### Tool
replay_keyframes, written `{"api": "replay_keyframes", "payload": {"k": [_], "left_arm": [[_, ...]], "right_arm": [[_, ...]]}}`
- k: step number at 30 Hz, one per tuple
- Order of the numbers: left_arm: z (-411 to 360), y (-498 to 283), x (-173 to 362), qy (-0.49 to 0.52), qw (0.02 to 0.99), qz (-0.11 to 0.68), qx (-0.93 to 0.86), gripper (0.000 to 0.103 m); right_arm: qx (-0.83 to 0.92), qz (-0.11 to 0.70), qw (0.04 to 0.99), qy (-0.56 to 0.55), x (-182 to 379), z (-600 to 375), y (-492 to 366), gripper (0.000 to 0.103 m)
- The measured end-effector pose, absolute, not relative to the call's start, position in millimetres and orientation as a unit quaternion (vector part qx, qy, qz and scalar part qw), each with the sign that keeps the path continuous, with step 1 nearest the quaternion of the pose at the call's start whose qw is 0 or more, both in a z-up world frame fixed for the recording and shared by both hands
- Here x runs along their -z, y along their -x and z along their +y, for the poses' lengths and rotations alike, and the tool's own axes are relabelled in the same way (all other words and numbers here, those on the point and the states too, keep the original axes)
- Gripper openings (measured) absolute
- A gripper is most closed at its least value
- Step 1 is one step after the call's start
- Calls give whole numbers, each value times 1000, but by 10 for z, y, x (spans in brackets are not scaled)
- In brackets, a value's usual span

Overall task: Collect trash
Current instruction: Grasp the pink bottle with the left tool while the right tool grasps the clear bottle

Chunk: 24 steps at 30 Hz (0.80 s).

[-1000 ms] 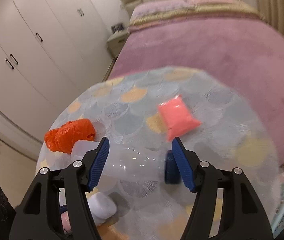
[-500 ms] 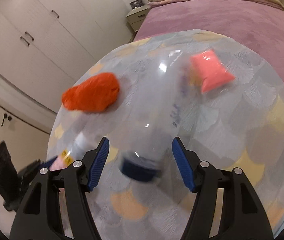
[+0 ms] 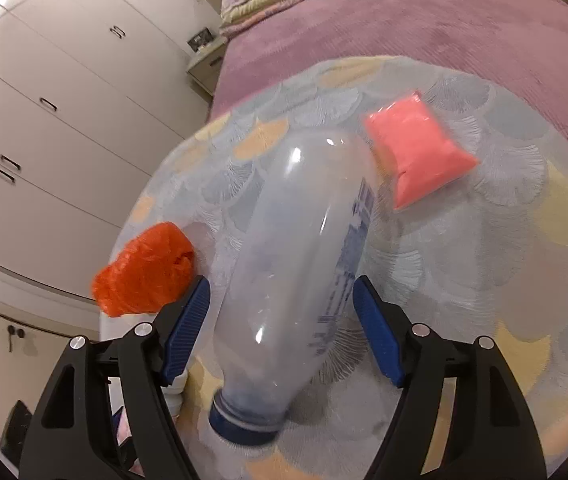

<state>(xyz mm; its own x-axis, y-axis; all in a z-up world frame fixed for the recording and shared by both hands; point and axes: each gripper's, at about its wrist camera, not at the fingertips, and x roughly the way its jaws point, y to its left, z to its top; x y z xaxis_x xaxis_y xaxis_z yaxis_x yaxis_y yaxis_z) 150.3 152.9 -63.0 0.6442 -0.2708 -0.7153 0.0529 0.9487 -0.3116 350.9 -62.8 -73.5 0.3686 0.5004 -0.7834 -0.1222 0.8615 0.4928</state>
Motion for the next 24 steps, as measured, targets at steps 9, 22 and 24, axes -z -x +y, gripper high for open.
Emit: {"api": "replay_keyframes", "payload": {"k": [9,22,24], "left_arm": [[1411,-1429,489,128,907,389,102,44],[647,-1336,48,87,919,340,178,44],[468,-1331,-44,78,920,328,198,43]], "right_arm": [[-181,526,824,-106,699,-540,-3250,57],[-187,442,869,-123,156,-1317,-2293,57],[-173,425,879,-132,34,-1528,-2144,57]]}}
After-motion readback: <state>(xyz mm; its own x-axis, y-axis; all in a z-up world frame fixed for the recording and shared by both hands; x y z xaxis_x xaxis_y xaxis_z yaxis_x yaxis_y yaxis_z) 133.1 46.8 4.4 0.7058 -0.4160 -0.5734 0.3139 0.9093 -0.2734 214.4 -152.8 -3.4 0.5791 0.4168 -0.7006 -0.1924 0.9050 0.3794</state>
